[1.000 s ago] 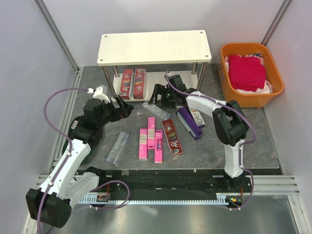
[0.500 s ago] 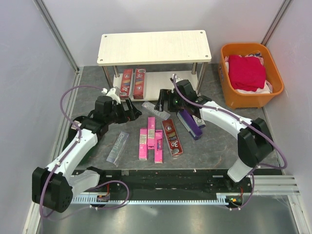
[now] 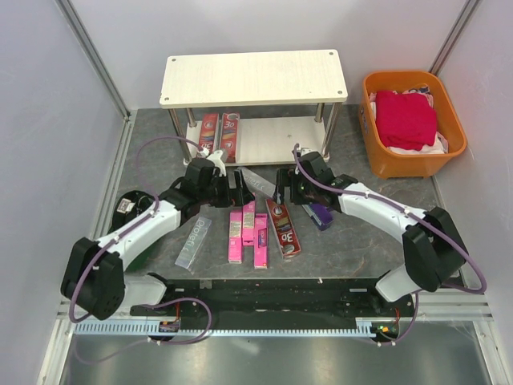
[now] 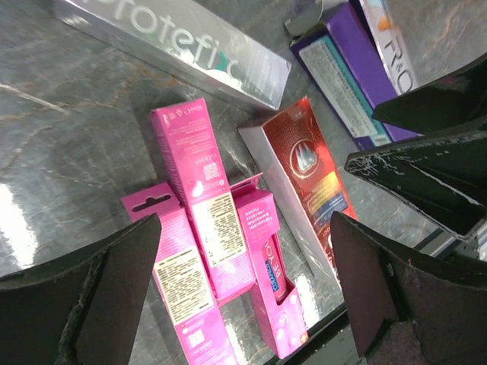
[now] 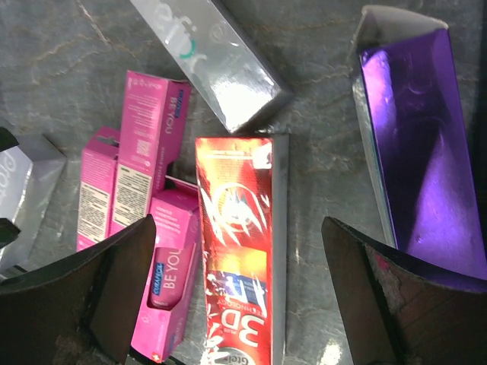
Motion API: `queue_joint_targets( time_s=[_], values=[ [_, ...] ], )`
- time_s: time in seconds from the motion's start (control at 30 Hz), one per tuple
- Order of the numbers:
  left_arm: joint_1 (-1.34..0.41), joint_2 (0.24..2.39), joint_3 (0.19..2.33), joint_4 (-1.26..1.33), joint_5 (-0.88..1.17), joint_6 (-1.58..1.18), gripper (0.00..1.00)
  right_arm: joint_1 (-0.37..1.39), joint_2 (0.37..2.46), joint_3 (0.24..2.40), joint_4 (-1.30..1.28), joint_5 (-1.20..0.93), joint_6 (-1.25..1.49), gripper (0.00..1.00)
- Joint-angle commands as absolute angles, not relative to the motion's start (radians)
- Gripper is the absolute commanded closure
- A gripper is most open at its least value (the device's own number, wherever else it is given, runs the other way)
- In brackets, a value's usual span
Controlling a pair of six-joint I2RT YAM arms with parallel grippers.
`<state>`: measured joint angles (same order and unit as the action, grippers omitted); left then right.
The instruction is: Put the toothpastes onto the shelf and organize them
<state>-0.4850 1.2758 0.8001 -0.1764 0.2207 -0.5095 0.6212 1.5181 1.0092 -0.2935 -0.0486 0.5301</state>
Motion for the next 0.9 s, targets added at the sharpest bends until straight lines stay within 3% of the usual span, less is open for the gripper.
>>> queue_joint_targets(
  time_s=[0.0,0.73,0.87],
  values=[
    [-0.52,1.337,0.85,-0.137,0.224,-0.495,0.01,0.641,1.471,0.993,-0.299,-0.009,0.517,0.02],
    [-0.546,1.393,0.877,-0.155,0.173,-0.552,0.04,0.867,1.603,0.94,-0.442,0.221,0.555,0.02],
    [-0.542,1.371,0.874,-0.158,0.169,-0.558,0.04,0.877,1.635,0.934,-0.433,0.229,0.568,0.09]
  ],
)
